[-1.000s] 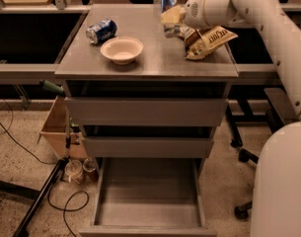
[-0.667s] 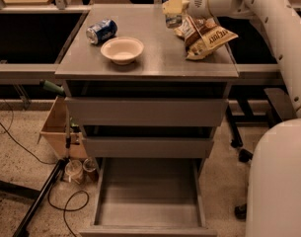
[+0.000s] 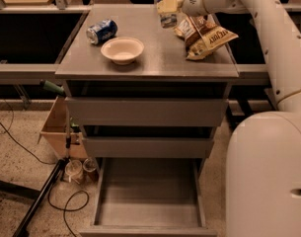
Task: Pick redbull can from bottom drawer and place on counter
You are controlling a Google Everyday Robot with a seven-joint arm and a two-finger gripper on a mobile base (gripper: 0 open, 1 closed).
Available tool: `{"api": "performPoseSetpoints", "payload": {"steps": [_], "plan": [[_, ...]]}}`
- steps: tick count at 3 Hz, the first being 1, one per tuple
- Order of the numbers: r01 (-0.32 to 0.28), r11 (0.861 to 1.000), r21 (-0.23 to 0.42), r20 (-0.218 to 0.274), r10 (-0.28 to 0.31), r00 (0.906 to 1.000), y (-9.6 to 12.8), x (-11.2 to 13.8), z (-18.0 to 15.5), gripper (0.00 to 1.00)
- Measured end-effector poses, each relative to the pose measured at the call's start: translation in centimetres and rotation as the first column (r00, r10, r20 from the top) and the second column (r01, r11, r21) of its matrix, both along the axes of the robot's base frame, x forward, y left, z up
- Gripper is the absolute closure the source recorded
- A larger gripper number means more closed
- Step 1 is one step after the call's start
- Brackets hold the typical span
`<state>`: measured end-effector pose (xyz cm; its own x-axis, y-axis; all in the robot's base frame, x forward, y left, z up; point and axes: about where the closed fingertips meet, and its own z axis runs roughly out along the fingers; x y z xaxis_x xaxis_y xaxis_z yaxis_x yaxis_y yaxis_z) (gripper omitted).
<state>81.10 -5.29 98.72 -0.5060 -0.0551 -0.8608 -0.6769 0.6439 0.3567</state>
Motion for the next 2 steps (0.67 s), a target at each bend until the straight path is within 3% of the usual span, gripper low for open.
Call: {"api": "performPoseSetpoints", "payload": {"steps": [1, 2], "plan": [[0.006, 1.000, 0.024, -0.028, -0.005, 0.9996, 0.28, 0.29, -0.76, 1.00], [0.054, 0.997, 0.053, -0.031, -0.052, 0.9982, -0.51, 0.12, -0.58, 1.00]]}}
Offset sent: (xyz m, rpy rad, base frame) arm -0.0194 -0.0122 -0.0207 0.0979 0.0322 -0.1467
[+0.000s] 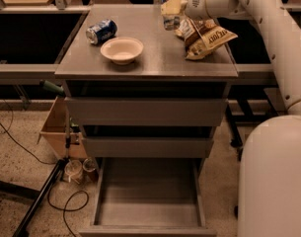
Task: Pick redbull can from bottom drawer and place on counter
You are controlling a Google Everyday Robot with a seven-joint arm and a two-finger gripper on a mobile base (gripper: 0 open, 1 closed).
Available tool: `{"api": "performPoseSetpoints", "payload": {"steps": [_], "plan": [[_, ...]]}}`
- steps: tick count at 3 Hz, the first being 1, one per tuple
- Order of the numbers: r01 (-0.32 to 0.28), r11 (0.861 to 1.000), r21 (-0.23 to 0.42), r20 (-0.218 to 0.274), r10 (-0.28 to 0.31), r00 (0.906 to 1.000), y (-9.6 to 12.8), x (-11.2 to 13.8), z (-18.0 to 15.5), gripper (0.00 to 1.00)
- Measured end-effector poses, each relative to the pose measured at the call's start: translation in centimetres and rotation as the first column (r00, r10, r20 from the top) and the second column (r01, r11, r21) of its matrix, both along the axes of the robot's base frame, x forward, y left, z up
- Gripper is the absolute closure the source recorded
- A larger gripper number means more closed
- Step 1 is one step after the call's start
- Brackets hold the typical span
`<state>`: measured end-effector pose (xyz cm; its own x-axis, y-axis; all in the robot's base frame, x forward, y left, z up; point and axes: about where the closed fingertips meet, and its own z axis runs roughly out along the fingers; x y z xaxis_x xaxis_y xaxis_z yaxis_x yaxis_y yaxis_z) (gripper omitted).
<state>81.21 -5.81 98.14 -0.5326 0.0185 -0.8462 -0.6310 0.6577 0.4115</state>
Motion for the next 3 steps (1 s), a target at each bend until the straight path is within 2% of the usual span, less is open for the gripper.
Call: {"api": "performPoseSetpoints", "payload": {"steps": [2, 3], "plan": [[0.080, 0.997, 0.003, -0.054, -0.079, 0.9954, 1.6, -1.2, -2.6, 1.00], [0.117, 0.993, -0.006, -0.087, -0.117, 0.9893, 2.3, -1.8, -4.1, 1.00]]}}
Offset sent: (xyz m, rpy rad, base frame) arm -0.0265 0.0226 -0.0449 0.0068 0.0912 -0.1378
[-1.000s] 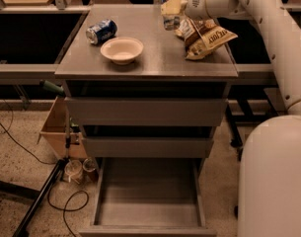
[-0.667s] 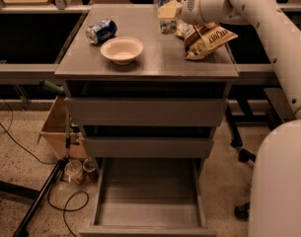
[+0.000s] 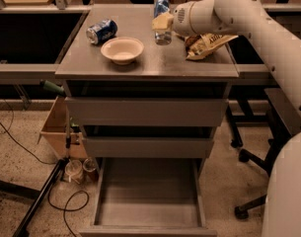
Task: Pick redbull can from bottom drawer and place on counter
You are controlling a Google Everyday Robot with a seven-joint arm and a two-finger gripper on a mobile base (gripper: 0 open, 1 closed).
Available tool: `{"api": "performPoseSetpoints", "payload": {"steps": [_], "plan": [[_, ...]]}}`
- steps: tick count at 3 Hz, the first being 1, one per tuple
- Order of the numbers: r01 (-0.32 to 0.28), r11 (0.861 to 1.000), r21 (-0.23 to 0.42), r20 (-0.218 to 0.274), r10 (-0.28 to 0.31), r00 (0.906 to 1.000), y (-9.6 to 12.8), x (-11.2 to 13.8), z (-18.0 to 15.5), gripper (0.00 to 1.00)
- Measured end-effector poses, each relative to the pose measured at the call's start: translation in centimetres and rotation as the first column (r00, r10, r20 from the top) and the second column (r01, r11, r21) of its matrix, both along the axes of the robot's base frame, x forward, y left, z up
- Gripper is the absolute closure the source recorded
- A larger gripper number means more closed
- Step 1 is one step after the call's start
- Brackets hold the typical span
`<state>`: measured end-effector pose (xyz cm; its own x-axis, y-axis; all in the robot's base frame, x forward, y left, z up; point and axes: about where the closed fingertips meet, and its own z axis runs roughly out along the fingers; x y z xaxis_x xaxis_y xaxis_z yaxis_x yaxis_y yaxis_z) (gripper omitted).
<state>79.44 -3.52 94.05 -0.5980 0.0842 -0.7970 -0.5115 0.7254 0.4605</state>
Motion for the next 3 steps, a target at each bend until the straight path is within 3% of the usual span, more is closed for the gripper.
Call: {"api": "performPoseSetpoints", "payload": {"steps": [1, 3], "plan": [[0.042, 0.999, -0.009, -0.044, -0.042, 0.9981, 0.2, -0.2, -1.8, 0.91], [0.078, 0.997, -0.006, -0.088, -0.079, 0.9930, 0.0, -0.2, -3.4, 0.45]]}}
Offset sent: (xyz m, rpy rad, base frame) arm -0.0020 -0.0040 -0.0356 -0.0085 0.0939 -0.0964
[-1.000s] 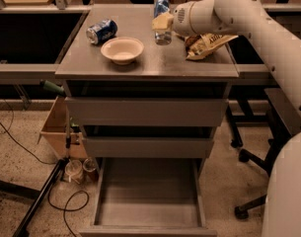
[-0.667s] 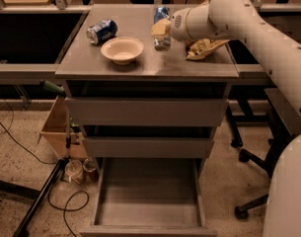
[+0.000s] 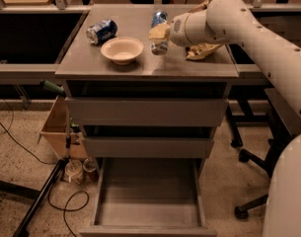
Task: Pick redbull can from bottom drawer and place on counter
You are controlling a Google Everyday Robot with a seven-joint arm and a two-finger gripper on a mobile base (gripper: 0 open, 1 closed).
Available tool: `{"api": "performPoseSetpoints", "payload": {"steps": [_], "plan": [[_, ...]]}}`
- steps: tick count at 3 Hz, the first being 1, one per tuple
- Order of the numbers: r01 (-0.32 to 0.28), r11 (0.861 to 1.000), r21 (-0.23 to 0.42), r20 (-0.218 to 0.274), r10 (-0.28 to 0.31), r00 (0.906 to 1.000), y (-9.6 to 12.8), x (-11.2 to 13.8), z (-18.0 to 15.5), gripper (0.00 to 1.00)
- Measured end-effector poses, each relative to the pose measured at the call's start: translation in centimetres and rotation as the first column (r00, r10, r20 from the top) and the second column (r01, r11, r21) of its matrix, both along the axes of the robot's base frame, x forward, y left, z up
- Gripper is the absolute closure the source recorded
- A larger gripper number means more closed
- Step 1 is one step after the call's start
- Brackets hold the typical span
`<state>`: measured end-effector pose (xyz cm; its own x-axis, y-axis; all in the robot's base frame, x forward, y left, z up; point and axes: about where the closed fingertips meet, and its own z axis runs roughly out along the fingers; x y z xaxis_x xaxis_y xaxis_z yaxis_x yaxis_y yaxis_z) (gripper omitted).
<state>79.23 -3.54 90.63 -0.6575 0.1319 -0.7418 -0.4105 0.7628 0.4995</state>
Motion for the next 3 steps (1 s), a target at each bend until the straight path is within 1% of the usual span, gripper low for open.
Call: {"api": "performPoseSetpoints", "payload": {"steps": [2, 3], "plan": [[0.005, 1.000, 0.003, -0.008, -0.005, 1.0000, -0.12, -0.06, -0.17, 0.00], [0.005, 1.000, 0.003, -0.008, -0.005, 1.0000, -0.12, -0.06, -0.17, 0.00]]}}
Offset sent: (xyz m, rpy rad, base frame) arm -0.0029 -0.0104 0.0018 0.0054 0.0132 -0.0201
